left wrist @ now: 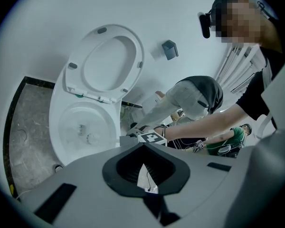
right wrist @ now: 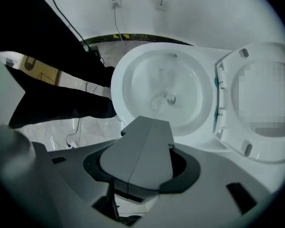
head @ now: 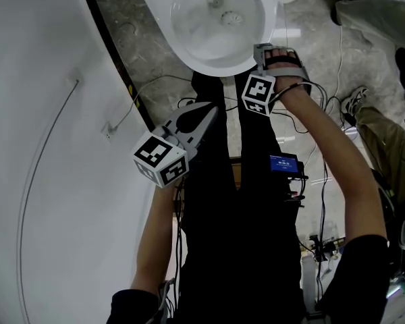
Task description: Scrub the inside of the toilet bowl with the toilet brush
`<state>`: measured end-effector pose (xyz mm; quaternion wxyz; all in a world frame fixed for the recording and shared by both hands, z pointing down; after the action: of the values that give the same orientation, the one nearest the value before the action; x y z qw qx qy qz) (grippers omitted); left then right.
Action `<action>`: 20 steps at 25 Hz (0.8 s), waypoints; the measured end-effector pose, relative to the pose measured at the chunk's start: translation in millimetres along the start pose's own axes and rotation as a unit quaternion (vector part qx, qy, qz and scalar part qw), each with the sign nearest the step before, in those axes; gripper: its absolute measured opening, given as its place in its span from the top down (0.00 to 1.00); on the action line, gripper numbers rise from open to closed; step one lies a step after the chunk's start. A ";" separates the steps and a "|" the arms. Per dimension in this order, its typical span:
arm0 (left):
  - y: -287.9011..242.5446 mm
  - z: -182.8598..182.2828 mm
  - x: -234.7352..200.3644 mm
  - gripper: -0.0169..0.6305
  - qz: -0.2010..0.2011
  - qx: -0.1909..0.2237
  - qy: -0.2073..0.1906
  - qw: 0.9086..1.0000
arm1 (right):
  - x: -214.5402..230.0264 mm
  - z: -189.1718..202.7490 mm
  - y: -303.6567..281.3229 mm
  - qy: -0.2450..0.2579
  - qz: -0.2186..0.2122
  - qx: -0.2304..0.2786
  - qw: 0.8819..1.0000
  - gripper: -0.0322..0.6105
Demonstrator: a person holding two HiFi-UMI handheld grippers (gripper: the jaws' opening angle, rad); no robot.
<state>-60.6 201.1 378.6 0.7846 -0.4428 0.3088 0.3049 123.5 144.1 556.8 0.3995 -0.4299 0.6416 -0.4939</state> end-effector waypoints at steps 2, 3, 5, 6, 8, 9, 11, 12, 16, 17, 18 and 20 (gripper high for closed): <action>4.2 -2.8 1.9 0.96 0.000 0.005 -0.004 1.000 | -1.3 -0.6 9.1 -0.018 -0.017 -0.004 1.000 0.61; 6.4 -4.4 3.0 0.96 0.000 0.007 -0.005 1.000 | -2.5 -0.7 13.4 -0.025 -0.023 -0.007 0.999 0.61; 11.5 -8.4 5.9 0.96 -0.001 0.012 -0.009 1.000 | -5.4 -1.1 22.3 -0.048 -0.038 -0.010 0.998 0.61; 14.6 -10.7 7.7 0.96 -0.002 0.016 -0.010 1.000 | -6.9 -1.2 27.1 -0.064 -0.046 -0.010 0.997 0.61; 21.9 -15.4 11.1 0.96 -0.004 0.023 -0.014 1.000 | -10.5 -1.8 37.7 -0.094 -0.062 -0.011 0.994 0.61; 25.6 -17.7 12.6 0.96 -0.005 0.027 -0.016 1.000 | -12.5 -2.2 43.0 -0.107 -0.068 -0.011 0.992 0.61; 32.4 -22.5 15.7 0.96 -0.007 0.035 -0.018 0.999 | -16.1 -3.4 52.5 -0.133 -0.077 -0.013 0.988 0.61; 35.6 -24.7 17.5 0.96 -0.007 0.038 -0.018 0.999 | -17.8 -4.6 56.5 -0.148 -0.082 -0.014 0.985 0.61; 47.8 -31.0 25.4 0.96 -0.008 0.045 -0.021 0.999 | -27.6 -12.2 70.8 -0.222 -0.108 -0.013 0.969 0.61; 52.1 -32.3 26.8 0.96 -0.009 0.045 -0.022 0.999 | -30.3 -15.4 74.3 -0.243 -0.116 -0.012 0.963 0.61; 56.6 -33.6 28.0 0.96 -0.010 0.046 -0.022 0.999 | -32.7 -18.9 77.4 -0.264 -0.124 -0.009 0.956 0.61; 65.3 -36.3 30.4 0.96 -0.013 0.048 -0.024 0.998 | -36.5 -26.1 82.9 -0.309 -0.141 -0.003 0.941 0.61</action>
<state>-98.5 202.8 307.4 0.8159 -0.4010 0.2986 0.2903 97.4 198.0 484.0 0.5026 -0.6488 0.4211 -0.3863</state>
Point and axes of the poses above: the fingertips, and each gripper's own axes: y backward along the fingers, x to its right, z out of its underside, the point moved 7 cm from there along y, backward along the fingers, and after that the axes turned 3 degrees about x, right-handed, at the moved point
